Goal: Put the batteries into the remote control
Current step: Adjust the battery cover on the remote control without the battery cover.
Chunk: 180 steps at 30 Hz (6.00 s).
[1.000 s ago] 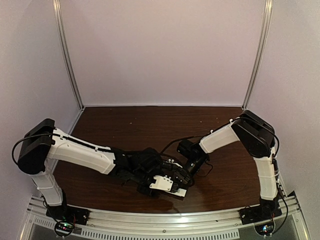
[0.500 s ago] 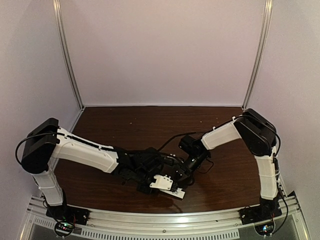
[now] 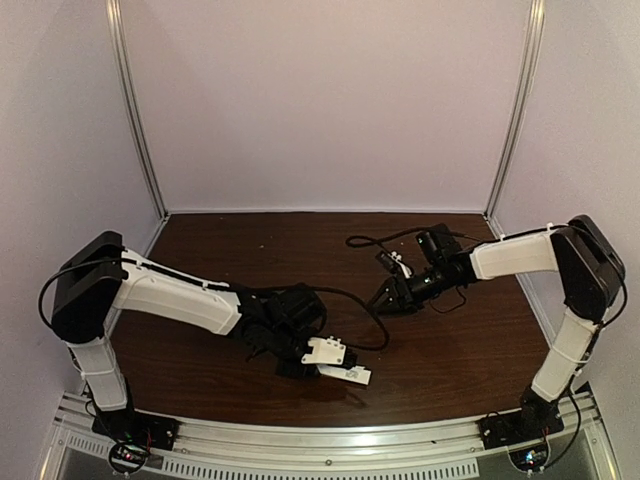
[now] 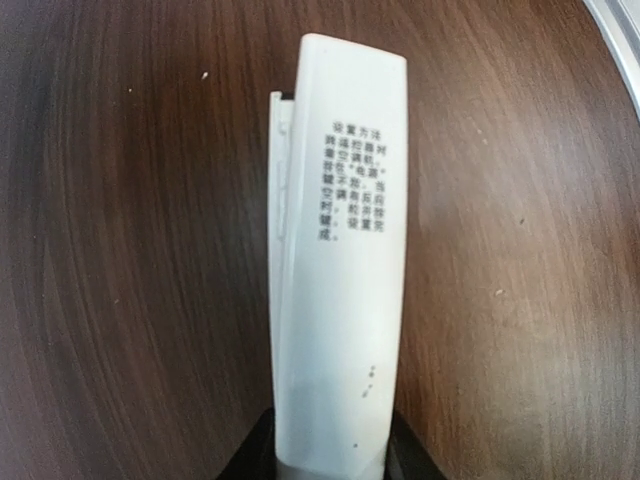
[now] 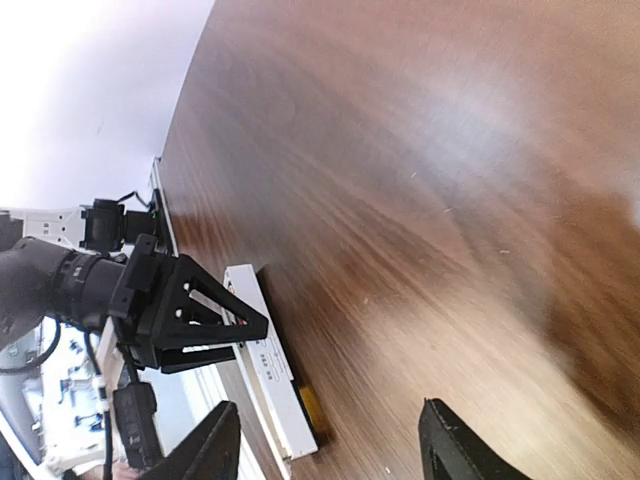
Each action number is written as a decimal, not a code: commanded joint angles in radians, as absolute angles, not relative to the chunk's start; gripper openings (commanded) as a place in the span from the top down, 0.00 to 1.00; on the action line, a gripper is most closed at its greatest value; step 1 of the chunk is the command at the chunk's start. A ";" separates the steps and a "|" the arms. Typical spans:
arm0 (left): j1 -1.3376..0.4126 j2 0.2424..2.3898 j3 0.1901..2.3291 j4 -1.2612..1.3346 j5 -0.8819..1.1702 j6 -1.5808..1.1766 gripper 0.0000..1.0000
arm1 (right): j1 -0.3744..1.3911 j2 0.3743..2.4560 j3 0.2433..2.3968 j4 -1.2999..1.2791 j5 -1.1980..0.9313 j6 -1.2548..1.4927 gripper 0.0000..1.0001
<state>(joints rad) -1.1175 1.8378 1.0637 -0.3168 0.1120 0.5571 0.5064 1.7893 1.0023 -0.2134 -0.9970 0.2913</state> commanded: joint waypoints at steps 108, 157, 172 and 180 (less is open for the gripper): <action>-1.026 1.880 1.094 -0.315 0.212 0.411 0.52 | 0.772 1.622 0.557 0.262 -0.686 0.687 0.63; -1.026 1.893 1.100 -0.304 0.225 0.408 0.52 | 0.776 1.502 0.609 0.021 -0.559 0.528 0.46; -1.025 1.825 1.110 -0.302 0.224 0.396 0.35 | 0.725 1.510 0.598 0.013 -0.563 0.532 0.51; -1.024 1.707 1.082 -0.255 0.182 0.333 0.03 | 0.717 1.469 0.624 -0.009 -0.577 0.477 0.45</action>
<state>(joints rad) -1.0328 1.7779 1.1057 -0.3088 0.2096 0.3794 0.7212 1.5036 0.6140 0.0177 -0.5793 0.5373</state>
